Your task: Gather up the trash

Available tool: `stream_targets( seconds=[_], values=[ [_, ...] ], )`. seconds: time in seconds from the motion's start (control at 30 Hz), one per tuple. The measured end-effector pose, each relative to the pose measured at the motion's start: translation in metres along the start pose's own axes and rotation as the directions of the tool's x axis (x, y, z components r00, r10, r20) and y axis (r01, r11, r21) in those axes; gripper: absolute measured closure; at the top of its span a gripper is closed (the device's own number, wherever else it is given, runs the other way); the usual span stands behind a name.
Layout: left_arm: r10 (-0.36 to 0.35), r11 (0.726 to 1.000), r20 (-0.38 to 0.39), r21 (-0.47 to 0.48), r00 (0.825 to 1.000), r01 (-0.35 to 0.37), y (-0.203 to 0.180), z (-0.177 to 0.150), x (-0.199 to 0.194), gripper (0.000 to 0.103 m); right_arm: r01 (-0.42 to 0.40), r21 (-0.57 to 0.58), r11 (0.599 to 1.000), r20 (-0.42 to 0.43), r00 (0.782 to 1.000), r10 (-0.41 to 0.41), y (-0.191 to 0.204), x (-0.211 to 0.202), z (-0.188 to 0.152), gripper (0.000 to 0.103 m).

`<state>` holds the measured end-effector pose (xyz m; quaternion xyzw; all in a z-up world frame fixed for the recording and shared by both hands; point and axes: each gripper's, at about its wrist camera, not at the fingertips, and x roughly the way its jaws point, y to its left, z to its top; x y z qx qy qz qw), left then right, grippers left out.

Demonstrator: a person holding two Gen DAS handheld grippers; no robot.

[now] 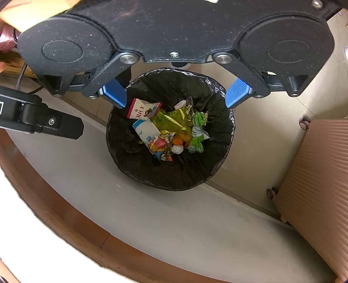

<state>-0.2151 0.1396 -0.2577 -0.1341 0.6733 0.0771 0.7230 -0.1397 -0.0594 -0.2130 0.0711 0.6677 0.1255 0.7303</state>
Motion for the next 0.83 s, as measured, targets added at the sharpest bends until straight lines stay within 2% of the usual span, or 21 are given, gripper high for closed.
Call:
stream_targets(
  seconds=[0.83],
  values=[
    [0.000,1.000,-0.001,0.019,1.000,0.000,-0.0034,-0.0086,0.0003,0.006,0.000,0.004,1.000,-0.001,1.000,0.000,0.0008,-0.0004,-0.0035,0.014]
  ],
)
